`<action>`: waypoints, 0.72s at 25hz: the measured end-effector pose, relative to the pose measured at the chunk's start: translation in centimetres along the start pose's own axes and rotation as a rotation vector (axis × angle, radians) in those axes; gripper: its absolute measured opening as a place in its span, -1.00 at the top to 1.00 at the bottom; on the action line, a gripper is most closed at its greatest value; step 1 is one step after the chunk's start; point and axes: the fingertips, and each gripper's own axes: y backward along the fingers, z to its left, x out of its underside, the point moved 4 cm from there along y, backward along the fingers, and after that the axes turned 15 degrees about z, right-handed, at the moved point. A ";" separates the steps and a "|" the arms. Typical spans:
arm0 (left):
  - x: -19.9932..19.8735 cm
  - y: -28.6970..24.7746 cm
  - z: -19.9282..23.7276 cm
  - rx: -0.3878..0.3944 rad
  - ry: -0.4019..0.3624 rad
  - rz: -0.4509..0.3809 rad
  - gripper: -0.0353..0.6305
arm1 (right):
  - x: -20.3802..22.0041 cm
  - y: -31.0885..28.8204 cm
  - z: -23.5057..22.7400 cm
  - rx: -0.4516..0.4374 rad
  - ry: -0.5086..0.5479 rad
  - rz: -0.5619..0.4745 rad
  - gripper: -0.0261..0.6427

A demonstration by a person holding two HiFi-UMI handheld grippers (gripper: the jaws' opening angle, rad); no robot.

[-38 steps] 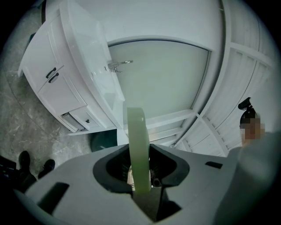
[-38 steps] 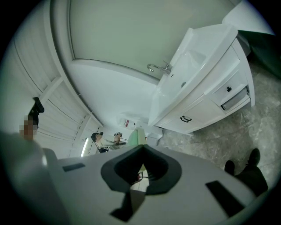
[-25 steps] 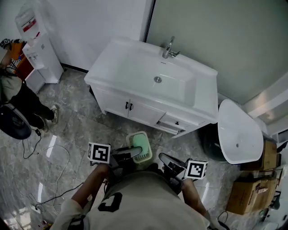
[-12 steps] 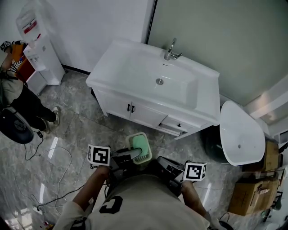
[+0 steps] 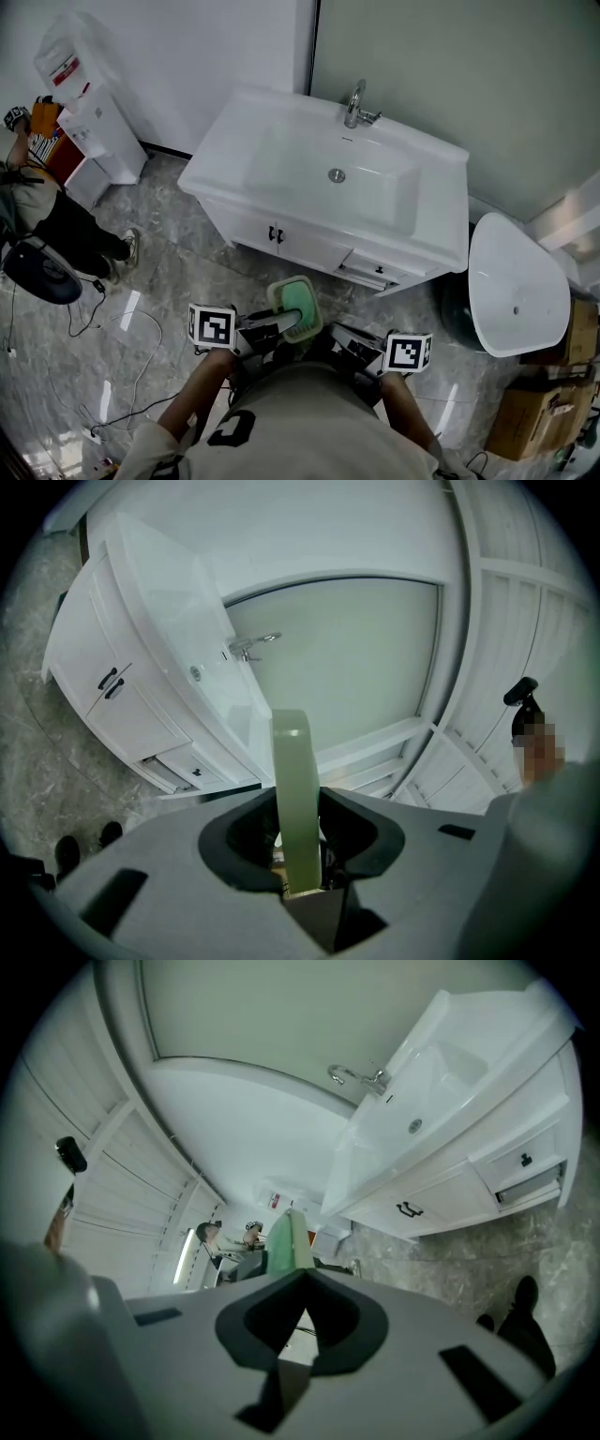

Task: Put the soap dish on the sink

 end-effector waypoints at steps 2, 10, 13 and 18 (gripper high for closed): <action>-1.2 -1.0 -0.1 -0.015 -0.009 -0.003 0.51 | -1.0 1.0 -1.1 0.002 -0.027 -0.007 0.89; -4.7 -5.1 -0.6 -0.052 -0.012 -0.009 0.51 | -5.8 4.0 -2.4 -0.044 0.024 -0.016 0.89; -5.6 -6.3 -0.7 -0.075 -0.003 -0.018 0.51 | -7.0 5.2 -3.0 -0.061 0.025 -0.008 0.89; -6.0 -8.4 -0.6 -0.065 0.029 -0.050 0.51 | -8.0 6.5 -4.0 -0.092 0.030 0.016 0.89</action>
